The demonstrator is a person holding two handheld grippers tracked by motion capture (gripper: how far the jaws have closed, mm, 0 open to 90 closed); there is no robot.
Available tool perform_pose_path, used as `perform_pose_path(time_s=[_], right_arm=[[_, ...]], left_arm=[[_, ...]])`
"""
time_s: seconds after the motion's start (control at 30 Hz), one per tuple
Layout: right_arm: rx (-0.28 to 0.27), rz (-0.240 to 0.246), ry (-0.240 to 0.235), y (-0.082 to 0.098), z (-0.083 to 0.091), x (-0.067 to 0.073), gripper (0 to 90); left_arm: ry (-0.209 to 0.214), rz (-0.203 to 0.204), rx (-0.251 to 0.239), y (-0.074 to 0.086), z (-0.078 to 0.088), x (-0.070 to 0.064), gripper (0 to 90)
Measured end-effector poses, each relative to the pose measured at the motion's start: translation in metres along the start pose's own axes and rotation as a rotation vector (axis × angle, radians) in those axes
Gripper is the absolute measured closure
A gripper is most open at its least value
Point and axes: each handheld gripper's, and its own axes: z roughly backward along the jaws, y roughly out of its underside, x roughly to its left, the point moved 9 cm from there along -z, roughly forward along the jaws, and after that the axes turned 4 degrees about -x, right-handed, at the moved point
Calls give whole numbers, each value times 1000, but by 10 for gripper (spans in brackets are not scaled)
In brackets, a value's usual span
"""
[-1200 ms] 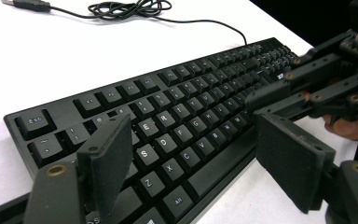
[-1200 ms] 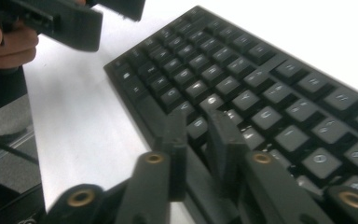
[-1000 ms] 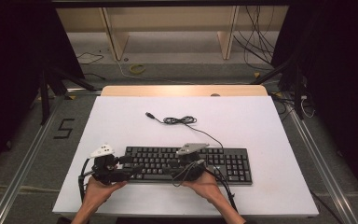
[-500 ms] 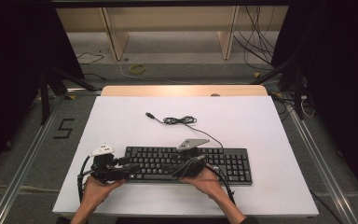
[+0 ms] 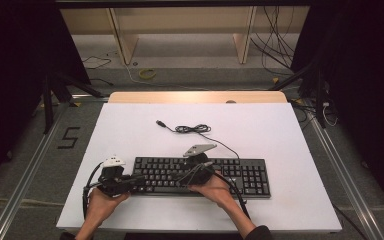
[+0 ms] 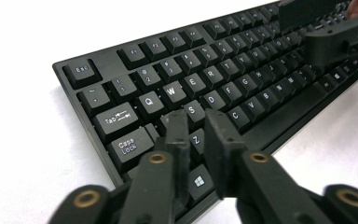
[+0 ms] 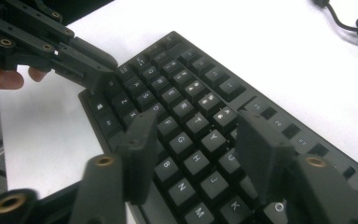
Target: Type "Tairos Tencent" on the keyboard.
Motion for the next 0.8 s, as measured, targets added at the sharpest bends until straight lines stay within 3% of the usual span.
perform_pose_path(time_s=[0.2, 0.53, 0.8], right_arm=[[15, -6, 8, -1, -7, 0, 670], [46, -6, 4, -3, -22, 2, 851], [70, -6, 12, -4, -30, 1, 900]], left_arm=[[-5, -9, 10, 2, 0, 2, 888], [-17, -4, 24, 3, 0, 6, 891], [-19, -7, 46, 6, -2, 7, 892]])
